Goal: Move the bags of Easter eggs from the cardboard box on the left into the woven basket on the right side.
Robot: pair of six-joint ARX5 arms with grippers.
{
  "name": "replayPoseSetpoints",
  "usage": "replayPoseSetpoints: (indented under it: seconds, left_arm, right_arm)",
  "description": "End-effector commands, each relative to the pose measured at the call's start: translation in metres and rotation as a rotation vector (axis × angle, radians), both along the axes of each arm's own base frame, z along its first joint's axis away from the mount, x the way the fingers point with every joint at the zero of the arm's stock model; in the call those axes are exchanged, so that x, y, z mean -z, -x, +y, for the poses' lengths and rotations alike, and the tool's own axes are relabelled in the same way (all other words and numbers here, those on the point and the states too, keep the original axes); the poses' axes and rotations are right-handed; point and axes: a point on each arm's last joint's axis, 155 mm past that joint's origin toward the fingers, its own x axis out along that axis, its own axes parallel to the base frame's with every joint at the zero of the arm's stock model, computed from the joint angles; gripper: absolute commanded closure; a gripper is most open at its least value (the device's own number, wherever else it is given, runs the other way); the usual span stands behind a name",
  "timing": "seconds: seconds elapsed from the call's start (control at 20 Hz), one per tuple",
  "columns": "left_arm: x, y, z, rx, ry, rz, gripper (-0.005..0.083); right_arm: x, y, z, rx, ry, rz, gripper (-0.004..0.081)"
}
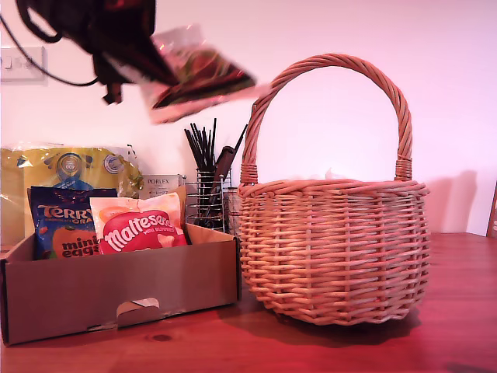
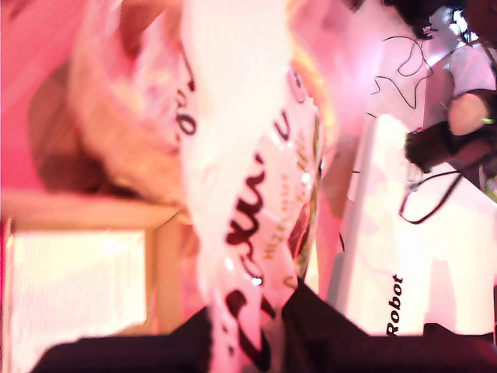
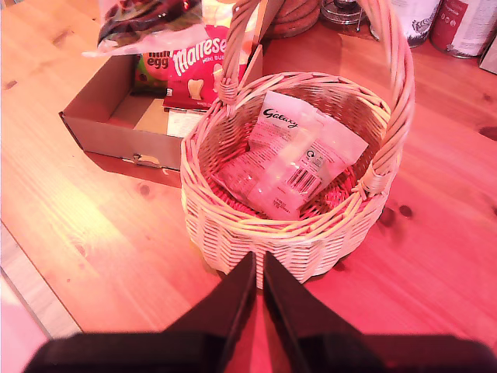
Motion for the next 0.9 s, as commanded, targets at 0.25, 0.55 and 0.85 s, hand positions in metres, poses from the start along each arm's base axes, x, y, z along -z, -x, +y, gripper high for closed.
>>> replayPoseSetpoints:
  seconds: [0.25, 0.55, 0.85]
  left_arm:
    - [-0.011, -0.022, 0.001, -0.016, 0.032, -0.114, 0.0798]
    - [-0.017, -0.042, 0.002, -0.038, 0.052, -0.200, 0.0798]
    - [-0.036, -0.090, -0.006, -0.119, 0.092, -0.392, 0.0798]
  right_arm:
    - [-0.008, 0.004, 0.006, -0.036, -0.005, -0.019, 0.0783]
    - [-0.007, 0.004, 0.006, -0.036, -0.005, -0.018, 0.0783]
    - [-0.007, 0.005, 0.006, -0.036, -0.005, -0.018, 0.0783]
